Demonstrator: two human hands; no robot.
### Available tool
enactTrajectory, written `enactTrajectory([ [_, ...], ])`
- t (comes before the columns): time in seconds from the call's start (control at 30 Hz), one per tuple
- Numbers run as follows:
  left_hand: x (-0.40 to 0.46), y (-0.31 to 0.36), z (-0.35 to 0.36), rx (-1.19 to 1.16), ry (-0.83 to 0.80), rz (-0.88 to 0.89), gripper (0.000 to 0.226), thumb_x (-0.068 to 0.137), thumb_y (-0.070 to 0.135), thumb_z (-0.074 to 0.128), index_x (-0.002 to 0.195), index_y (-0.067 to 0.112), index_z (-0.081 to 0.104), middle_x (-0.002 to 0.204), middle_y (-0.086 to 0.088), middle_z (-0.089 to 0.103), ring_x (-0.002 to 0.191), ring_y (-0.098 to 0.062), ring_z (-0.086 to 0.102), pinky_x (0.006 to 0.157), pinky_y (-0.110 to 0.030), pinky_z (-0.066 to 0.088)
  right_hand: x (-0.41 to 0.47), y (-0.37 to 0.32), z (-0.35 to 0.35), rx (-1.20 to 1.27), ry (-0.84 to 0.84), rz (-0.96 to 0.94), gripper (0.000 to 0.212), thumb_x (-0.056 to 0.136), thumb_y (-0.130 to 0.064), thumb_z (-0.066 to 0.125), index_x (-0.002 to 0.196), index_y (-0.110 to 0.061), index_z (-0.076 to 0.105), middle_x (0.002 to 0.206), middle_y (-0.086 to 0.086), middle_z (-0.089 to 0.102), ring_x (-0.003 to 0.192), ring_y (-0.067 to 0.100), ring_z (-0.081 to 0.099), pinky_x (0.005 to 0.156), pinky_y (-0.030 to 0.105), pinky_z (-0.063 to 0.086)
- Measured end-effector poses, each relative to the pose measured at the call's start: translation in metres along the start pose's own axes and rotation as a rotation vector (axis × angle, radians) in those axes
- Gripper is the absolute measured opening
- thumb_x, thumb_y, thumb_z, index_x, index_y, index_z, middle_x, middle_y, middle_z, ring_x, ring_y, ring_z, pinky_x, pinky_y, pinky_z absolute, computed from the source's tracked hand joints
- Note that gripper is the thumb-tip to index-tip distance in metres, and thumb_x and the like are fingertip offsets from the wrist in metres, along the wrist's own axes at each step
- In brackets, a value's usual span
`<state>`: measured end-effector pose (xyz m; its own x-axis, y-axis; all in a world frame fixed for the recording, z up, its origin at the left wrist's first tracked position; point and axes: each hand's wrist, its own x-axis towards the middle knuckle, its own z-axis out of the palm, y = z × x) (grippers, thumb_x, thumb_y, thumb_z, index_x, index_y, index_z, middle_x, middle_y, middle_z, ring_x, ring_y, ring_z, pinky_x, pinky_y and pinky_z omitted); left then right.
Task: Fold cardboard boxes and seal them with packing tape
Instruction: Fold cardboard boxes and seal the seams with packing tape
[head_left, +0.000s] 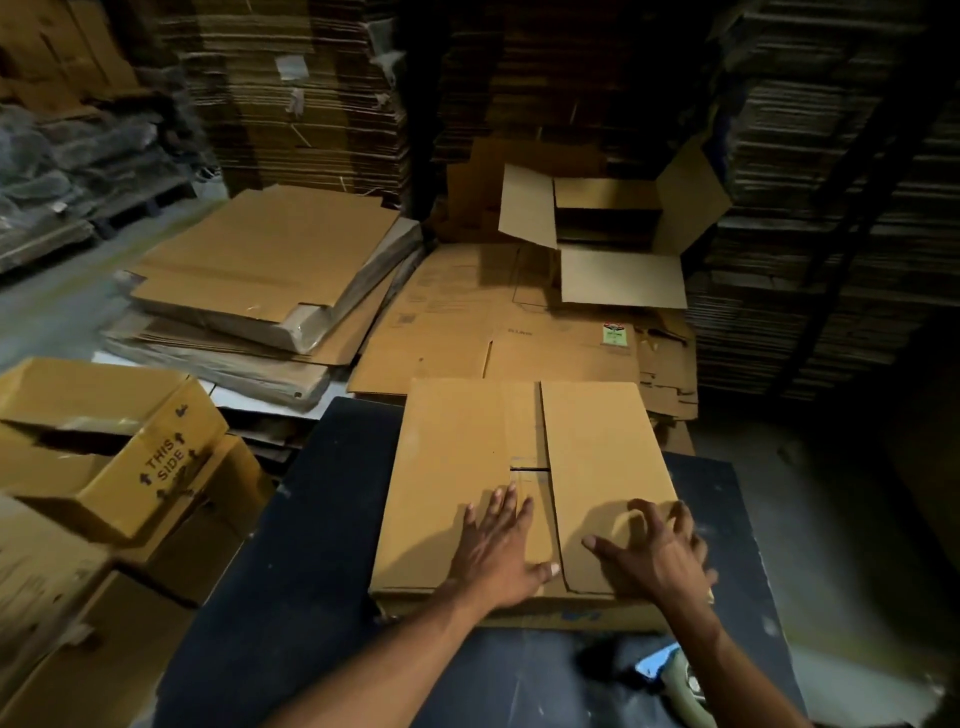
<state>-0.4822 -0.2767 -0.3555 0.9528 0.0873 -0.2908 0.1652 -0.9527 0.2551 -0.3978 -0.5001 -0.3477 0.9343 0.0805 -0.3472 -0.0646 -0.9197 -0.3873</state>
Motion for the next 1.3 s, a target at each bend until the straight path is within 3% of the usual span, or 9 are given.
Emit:
enactTrajectory([
  [0.2, -0.004, -0.006, -0.004, -0.048, 0.069, 0.038, 0.077, 0.103, 0.044, 0.051, 0.165, 0.029, 0.008, 0.163, 0.003, -0.027, 0.158, -0.021, -0.017, 0.124, -0.046, -0.012, -0.018, -0.03, 0.0, -0.121, 0.074, -0.054, 0.114, 0.066, -0.104, 0.033, 0.159, -0.039, 0.015, 0.168, 0.012, -0.027, 0.152, 0.041, -0.027, 0.113, 0.068, -0.015],
  [0.27, -0.011, -0.009, -0.018, -0.166, 0.124, 0.025, 0.085, 0.098, 0.028, 0.061, 0.165, 0.034, 0.01, 0.168, 0.002, -0.021, 0.158, -0.018, -0.013, 0.127, -0.041, -0.007, -0.032, -0.059, -0.003, -0.103, 0.321, -0.258, 0.09, 0.08, -0.086, 0.045, 0.155, -0.039, 0.029, 0.171, 0.012, -0.004, 0.156, 0.037, -0.01, 0.119, 0.062, -0.004],
  [0.33, -0.019, -0.016, -0.048, -0.362, 0.18, -0.031, 0.089, 0.095, 0.017, 0.065, 0.163, 0.04, 0.013, 0.172, 0.006, -0.008, 0.159, -0.016, -0.002, 0.13, -0.042, 0.01, -0.04, -0.093, -0.005, -0.003, 0.582, -0.527, 0.056, 0.088, -0.058, 0.06, 0.138, -0.032, 0.051, 0.154, 0.012, 0.04, 0.144, 0.037, 0.035, 0.115, 0.058, 0.032],
  [0.47, -0.043, -0.065, -0.125, -0.735, 0.353, -0.17, 0.081, 0.096, 0.003, 0.062, 0.156, 0.046, 0.03, 0.162, 0.006, 0.036, 0.13, -0.015, 0.057, 0.095, -0.036, 0.059, -0.022, -0.16, 0.0, 0.174, 0.163, -0.569, 0.02, 0.1, -0.035, 0.059, 0.117, -0.028, 0.066, 0.104, -0.006, 0.071, 0.085, 0.008, 0.066, 0.074, 0.03, 0.06],
  [0.53, -0.052, -0.107, -0.147, -0.903, 0.426, -0.226, 0.077, 0.096, -0.001, 0.06, 0.15, 0.05, 0.041, 0.152, 0.004, 0.051, 0.108, -0.015, 0.068, 0.086, -0.043, 0.062, -0.002, -0.179, 0.016, 0.026, -0.08, -0.537, 0.025, 0.104, -0.038, 0.054, 0.119, -0.023, 0.066, 0.109, -0.002, 0.07, 0.094, 0.015, 0.068, 0.082, 0.03, 0.058],
  [0.77, -0.061, -0.207, -0.169, -1.085, 0.49, -0.387, 0.072, 0.096, -0.01, 0.05, 0.15, 0.037, 0.049, 0.135, 0.004, 0.067, 0.111, -0.012, 0.069, 0.093, -0.041, 0.06, 0.031, -0.2, 0.035, -0.229, -0.15, -0.57, 0.05, 0.104, -0.064, 0.035, 0.127, -0.027, 0.06, 0.139, 0.008, 0.049, 0.132, 0.028, 0.044, 0.113, 0.05, 0.03],
  [0.93, -0.048, -0.245, -0.166, -1.031, 0.423, -0.49, 0.07, 0.094, -0.012, 0.05, 0.153, 0.027, 0.046, 0.139, -0.005, 0.064, 0.121, -0.021, 0.064, 0.098, -0.041, 0.057, 0.053, -0.202, 0.031, -0.233, -0.21, -0.511, 0.125, 0.06, -0.104, -0.001, 0.15, -0.026, 0.037, 0.159, 0.007, 0.039, 0.146, 0.032, 0.036, 0.122, 0.052, 0.021],
  [1.13, -0.034, -0.269, -0.15, -0.934, 0.407, -0.586, 0.067, 0.088, -0.007, 0.059, 0.142, 0.032, 0.056, 0.133, -0.003, 0.062, 0.107, -0.016, 0.062, 0.09, -0.039, 0.06, 0.058, -0.217, 0.004, -0.345, -0.211, -0.49, 0.086, 0.087, -0.088, 0.013, 0.148, -0.032, 0.037, 0.154, 0.006, 0.049, 0.15, 0.039, 0.024, 0.116, 0.062, 0.018],
  [1.3, -0.033, -0.282, -0.145, -0.849, 0.426, -0.63, 0.064, 0.084, -0.001, 0.061, 0.128, 0.046, 0.061, 0.12, 0.003, 0.068, 0.094, -0.017, 0.069, 0.081, -0.044, 0.064, 0.057, -0.223, -0.023, -0.315, -0.173, -0.515, 0.083, 0.089, -0.086, 0.018, 0.136, -0.025, 0.05, 0.126, 0.01, 0.069, 0.113, 0.031, 0.066, 0.096, 0.043, 0.051],
])
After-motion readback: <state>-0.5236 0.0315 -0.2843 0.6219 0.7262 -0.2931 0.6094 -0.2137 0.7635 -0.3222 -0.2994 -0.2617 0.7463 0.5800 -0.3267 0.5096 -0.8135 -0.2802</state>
